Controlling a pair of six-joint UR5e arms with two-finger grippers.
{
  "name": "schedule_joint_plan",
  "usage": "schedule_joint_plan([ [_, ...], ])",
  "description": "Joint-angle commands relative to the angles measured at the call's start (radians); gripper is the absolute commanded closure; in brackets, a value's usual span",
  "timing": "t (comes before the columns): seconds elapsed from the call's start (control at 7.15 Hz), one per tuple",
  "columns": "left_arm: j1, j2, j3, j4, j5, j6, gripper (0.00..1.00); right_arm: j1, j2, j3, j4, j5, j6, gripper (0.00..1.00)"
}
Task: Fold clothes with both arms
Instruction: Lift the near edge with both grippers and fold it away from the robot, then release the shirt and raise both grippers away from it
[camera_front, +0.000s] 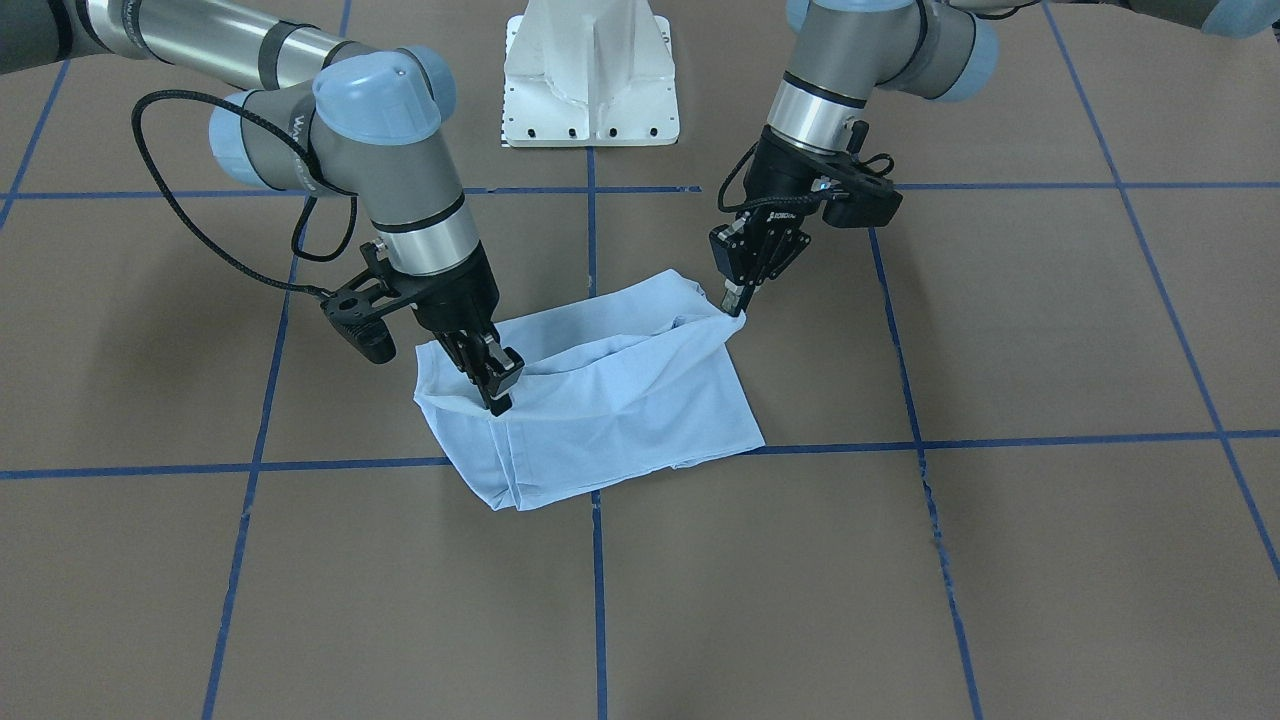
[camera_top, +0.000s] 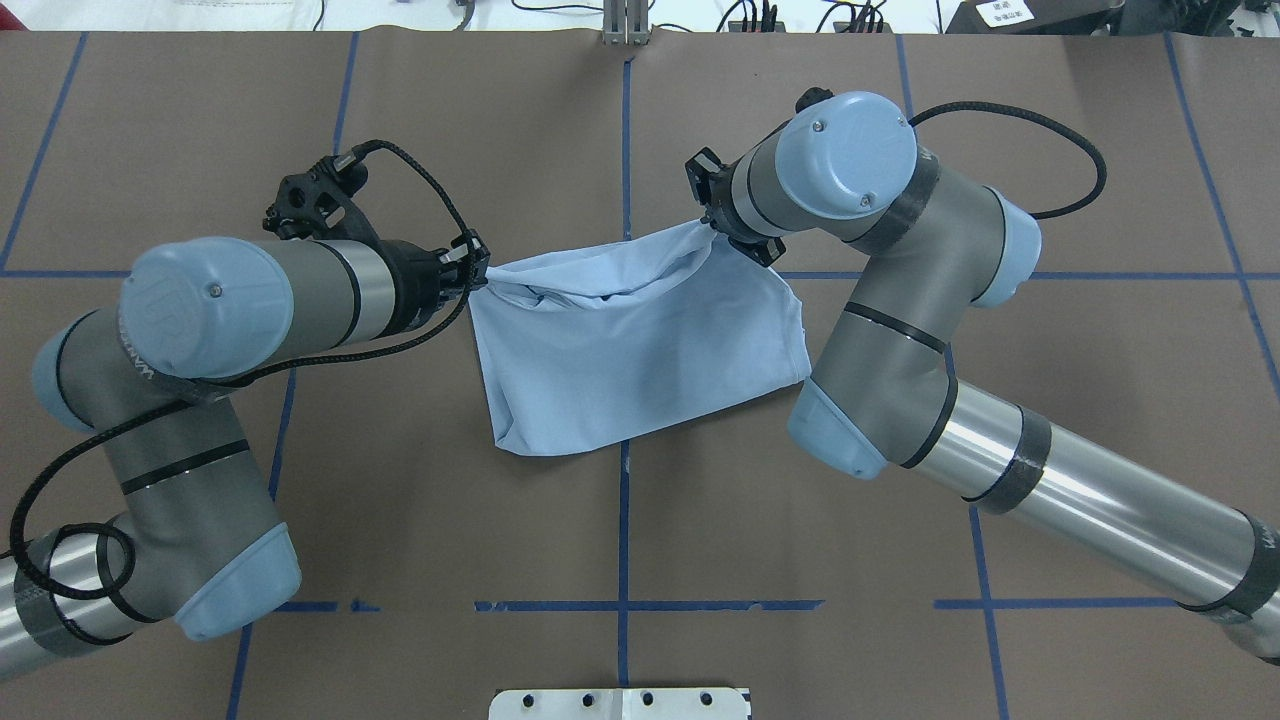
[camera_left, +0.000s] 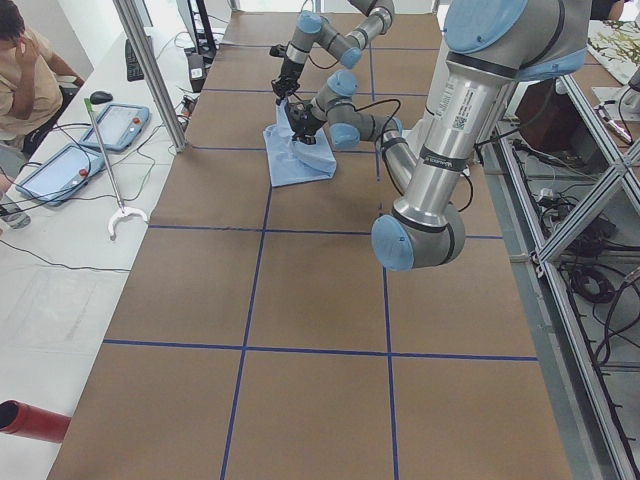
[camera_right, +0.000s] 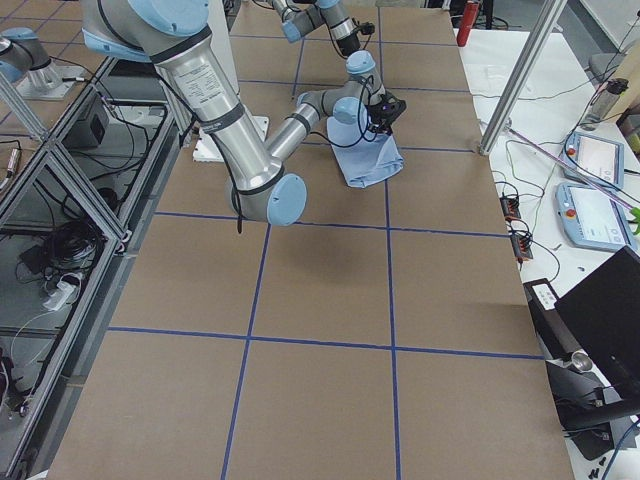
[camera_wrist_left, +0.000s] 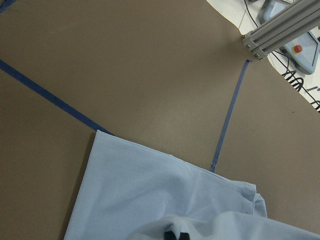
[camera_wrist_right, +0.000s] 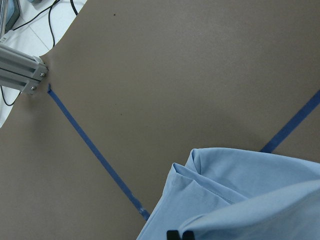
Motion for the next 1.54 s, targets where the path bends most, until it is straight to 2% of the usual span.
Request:
schedule_joint_plan([
  [0.0, -0.030, -0.004, 0.055, -0.009, -0.004, 0.056, 1.00, 0.010, 0.079, -0.103, 0.003, 0.007, -0.003, 1.00],
  [0.28, -0.039, -0.030, 0.116, -0.014, 0.001, 0.056, 1.00, 0.015, 0.081, -0.161, 0.047, 0.011, -0.012, 1.00],
  [0.42, -0.076, -0.065, 0.230, -0.091, 0.001, 0.093, 1.00, 0.025, 0.091, -0.260, 0.161, 0.017, -0.025, 0.98],
  [0.56, -0.114, -0.080, 0.382, -0.238, 0.001, 0.161, 0.80, 0.044, 0.166, -0.392, 0.199, 0.040, -0.106, 0.02],
  [0.7, -0.157, -0.090, 0.468, -0.321, -0.001, 0.217, 0.50, 0.070, 0.255, -0.519, 0.203, 0.063, -0.183, 0.00],
  [0.84, -0.185, -0.100, 0.501, -0.351, -0.002, 0.261, 0.37, 0.123, 0.280, -0.543, 0.207, 0.107, -0.317, 0.00],
  [0.98, -0.188, -0.105, 0.495, -0.357, -0.007, 0.257, 0.22, 0.175, 0.273, -0.542, 0.204, 0.178, -0.361, 0.00],
  [1.12, -0.188, -0.108, 0.488, -0.357, -0.011, 0.259, 0.22, 0.209, 0.254, -0.536, 0.204, 0.209, -0.422, 0.00],
  [1.26, -0.205, -0.097, 0.466, -0.357, -0.107, 0.278, 0.22, 0.247, 0.196, -0.501, 0.200, 0.249, -0.475, 0.00],
  [1.4, -0.273, -0.079, 0.418, -0.344, -0.267, 0.397, 0.21, 0.321, 0.094, -0.426, 0.194, 0.343, -0.621, 0.00],
])
